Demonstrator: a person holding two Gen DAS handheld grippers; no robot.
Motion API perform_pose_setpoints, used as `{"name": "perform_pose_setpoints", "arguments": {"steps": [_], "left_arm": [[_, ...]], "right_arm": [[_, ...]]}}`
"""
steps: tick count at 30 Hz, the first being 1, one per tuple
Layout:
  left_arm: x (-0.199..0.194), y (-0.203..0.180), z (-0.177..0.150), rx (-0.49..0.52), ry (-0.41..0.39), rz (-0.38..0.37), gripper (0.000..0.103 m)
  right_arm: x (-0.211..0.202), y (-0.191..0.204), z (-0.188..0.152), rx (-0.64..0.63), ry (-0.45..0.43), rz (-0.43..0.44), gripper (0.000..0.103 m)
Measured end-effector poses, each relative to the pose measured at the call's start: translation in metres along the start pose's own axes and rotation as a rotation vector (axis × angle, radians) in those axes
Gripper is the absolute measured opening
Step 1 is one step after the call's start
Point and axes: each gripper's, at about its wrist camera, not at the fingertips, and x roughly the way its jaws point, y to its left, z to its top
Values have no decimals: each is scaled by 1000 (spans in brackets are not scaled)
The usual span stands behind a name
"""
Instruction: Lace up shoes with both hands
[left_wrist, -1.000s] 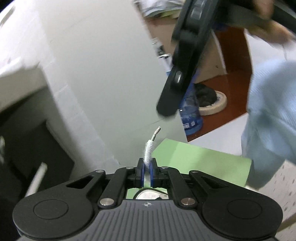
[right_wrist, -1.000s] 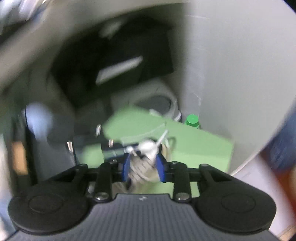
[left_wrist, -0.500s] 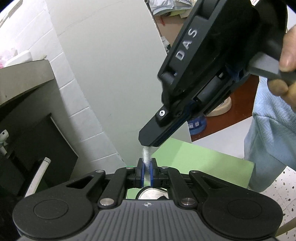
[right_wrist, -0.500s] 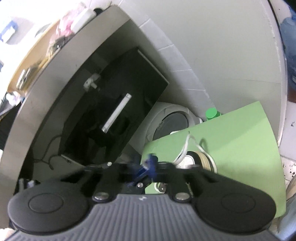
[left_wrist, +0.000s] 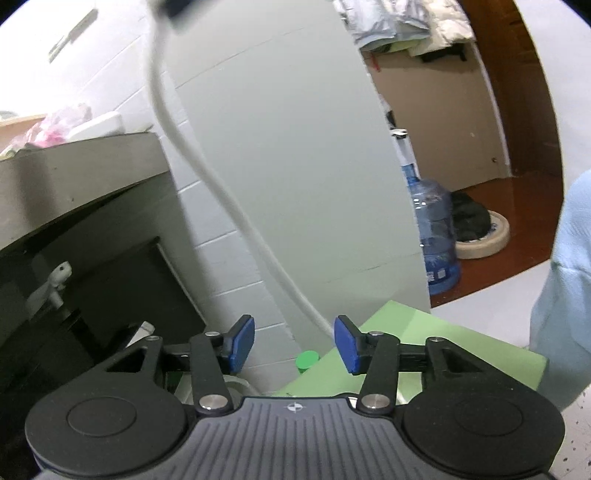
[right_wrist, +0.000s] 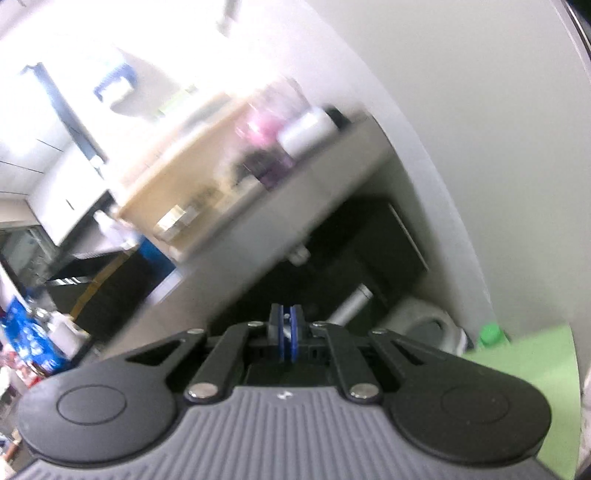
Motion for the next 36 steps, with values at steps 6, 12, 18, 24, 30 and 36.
{"name": "perform_pose_setpoints", "arguments": {"steps": [6,12,18,24,30,36], "left_arm": [[2,14,6,-57,8,16,51],[-25,61,5,-52,30,236,51],[-48,91,-4,6,115,365,51],[-47,94,-19,43,312,245,51],[-46,84,-30,31,432,20,55],[-51,64,-23,71,332,-125,59]], "right_arm": [[-25,51,34,-88,-79,86,4],[-54,68,51,-130,-151,94,4],[-69,38,44,-61,-170,50,4],[-55,-7,17,-32,-92,-86,4],[-15,-56,-19,16,42,-166,4],[29,-89,-50,67,145,-156,4]]}}
